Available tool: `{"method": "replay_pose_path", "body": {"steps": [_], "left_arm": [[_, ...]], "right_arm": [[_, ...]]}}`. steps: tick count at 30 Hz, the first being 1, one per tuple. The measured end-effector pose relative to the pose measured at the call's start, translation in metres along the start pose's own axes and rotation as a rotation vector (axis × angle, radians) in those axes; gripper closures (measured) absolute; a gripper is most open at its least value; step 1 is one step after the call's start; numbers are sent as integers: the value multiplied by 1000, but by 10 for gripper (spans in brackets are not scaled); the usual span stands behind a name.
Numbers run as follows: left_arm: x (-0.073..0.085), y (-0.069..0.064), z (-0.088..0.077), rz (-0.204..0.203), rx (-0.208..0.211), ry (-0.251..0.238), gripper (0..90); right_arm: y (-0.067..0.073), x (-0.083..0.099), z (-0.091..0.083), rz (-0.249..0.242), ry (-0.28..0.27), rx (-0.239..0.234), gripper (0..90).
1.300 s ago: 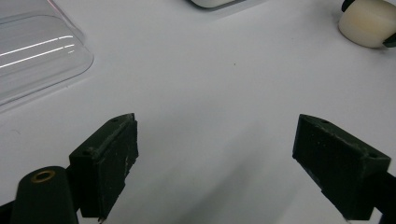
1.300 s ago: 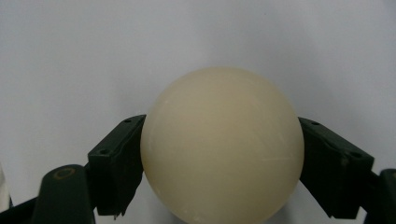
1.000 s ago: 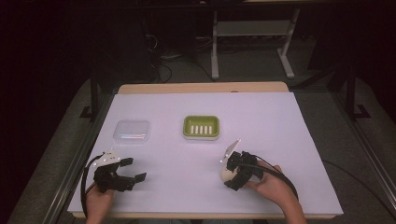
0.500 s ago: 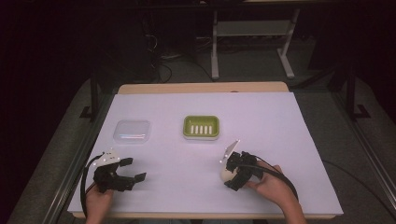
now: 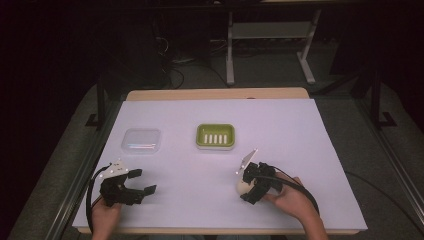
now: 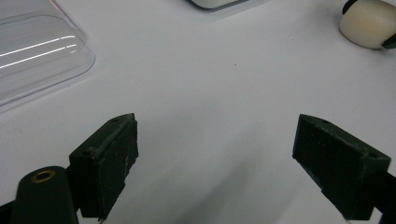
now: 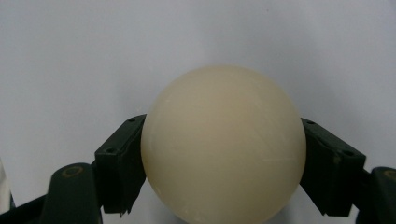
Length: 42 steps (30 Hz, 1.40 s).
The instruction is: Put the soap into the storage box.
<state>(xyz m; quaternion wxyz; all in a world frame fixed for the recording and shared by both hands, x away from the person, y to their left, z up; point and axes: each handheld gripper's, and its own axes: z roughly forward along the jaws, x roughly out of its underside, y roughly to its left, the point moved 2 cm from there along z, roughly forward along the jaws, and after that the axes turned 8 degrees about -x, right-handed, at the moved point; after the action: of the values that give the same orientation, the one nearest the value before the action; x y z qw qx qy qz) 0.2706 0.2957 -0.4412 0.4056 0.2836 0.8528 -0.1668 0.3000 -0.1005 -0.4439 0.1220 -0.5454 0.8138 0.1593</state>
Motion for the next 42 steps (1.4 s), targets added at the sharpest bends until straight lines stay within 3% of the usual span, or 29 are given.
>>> {"method": "replay_pose_path", "body": {"steps": [7, 18, 42], "left_arm": [[0, 0, -1, -13, -2, -6, 136], [1, 2, -2, -12, -3, -4, 136], [1, 1, -2, -29, 6, -18, 136]], "right_arm": [[0, 0, -1, -4, 4, -4, 237], [-4, 0, -8, 7, -34, -12, 237], [-14, -13, -23, 10, -49, -39, 237]]}}
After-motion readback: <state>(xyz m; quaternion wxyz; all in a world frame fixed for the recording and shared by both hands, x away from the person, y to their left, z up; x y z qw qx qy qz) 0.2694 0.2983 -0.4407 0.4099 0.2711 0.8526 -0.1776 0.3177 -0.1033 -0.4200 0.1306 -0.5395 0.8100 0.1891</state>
